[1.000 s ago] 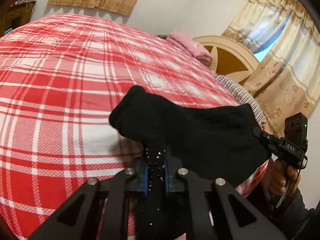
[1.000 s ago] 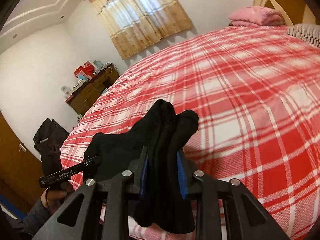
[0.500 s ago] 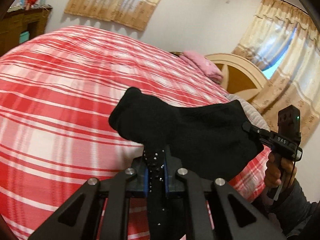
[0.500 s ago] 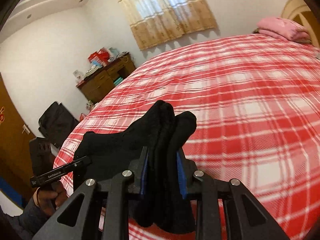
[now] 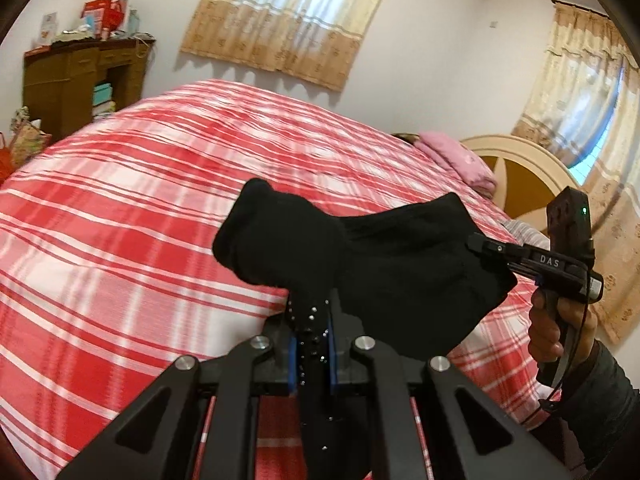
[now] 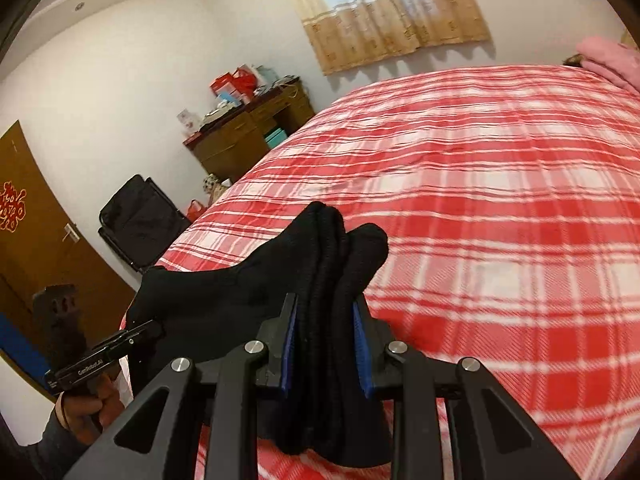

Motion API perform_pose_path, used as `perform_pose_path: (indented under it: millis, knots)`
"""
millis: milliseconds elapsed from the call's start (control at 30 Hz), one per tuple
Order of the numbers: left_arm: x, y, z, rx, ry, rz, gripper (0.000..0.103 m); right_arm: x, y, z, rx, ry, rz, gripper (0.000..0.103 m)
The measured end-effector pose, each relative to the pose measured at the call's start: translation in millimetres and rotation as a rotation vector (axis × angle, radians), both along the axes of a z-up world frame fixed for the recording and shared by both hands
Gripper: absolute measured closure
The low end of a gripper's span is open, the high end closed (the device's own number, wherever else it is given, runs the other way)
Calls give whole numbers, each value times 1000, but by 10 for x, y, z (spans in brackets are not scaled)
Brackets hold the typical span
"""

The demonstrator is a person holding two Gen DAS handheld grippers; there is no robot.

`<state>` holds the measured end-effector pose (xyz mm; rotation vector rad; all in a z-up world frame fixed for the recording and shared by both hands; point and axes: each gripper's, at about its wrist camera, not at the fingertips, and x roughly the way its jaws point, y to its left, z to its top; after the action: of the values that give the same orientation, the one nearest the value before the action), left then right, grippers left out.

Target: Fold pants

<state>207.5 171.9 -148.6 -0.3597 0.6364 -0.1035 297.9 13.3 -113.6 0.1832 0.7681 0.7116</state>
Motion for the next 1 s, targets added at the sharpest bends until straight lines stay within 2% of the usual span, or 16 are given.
perform_pose_path:
  millis: [300, 433, 567, 633, 700, 733, 833, 900, 1000]
  knots:
    - [37, 508, -2, 46, 0, 108, 92, 351, 716, -44, 13, -7, 69, 77]
    - [89, 637, -113, 64, 27, 139, 92, 454, 907, -197, 14, 10, 76, 77]
    - [164, 721, -302, 64, 75, 157, 91, 636, 962, -457, -8, 80, 59, 77]
    - [190, 741, -365, 63, 90, 167, 78, 717, 933, -567, -21, 107, 46, 76]
    - [179, 745, -418, 63, 103, 179, 70, 756, 922, -649, -47, 123, 38, 72]
    - [197, 750, -433, 69, 111, 186, 60, 763, 919, -675, -70, 120, 31, 70]
    - [184, 752, -450, 98, 131, 223, 39, 779, 866, -701, -98, 113, 1, 62]
    - [156, 749, -440, 126, 146, 247, 33, 776, 773, -700, -101, 109, -26, 51]
    - [64, 759, -418, 141, 154, 281, 28, 734, 583, -689, -88, 108, -57, 49]
